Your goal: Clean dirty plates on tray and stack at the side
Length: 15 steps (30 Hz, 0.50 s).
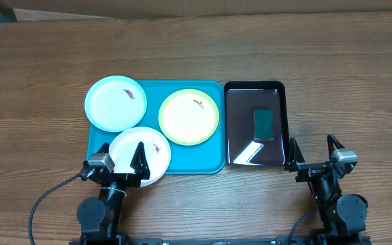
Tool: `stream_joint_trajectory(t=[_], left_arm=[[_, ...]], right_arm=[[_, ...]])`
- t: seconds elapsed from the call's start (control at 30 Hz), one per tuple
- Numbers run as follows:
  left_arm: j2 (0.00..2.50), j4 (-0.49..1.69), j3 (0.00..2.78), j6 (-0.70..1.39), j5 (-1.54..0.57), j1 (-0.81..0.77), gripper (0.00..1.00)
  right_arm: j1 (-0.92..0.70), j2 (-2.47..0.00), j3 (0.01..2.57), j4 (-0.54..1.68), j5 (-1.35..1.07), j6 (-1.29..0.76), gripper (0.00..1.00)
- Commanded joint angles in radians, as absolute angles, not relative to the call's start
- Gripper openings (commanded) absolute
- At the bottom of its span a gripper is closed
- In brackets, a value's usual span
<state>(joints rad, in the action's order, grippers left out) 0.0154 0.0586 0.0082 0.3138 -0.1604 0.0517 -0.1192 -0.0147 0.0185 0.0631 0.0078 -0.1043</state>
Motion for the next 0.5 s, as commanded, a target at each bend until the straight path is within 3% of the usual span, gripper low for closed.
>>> stream_joint_trajectory(t=[0.0,0.2,0.47], left_arm=[[0.006,0.051,0.006,0.303,-0.236,0.046,1.0],[0.006,0.083,0.083,0.302,-0.305,0.046,1.0],[0.159,0.374,0.464,0.252,-0.304,0.046,1.0]], right_arm=[[-0.117,-0.005,0.008,0.017,-0.015,-0.149,1.0],[-0.117,-0.005,0.051,0.019,-0.099,-0.279,1.0],[-0.117,-0.132,0.343,0.221,-0.069,-0.289,1.0]])
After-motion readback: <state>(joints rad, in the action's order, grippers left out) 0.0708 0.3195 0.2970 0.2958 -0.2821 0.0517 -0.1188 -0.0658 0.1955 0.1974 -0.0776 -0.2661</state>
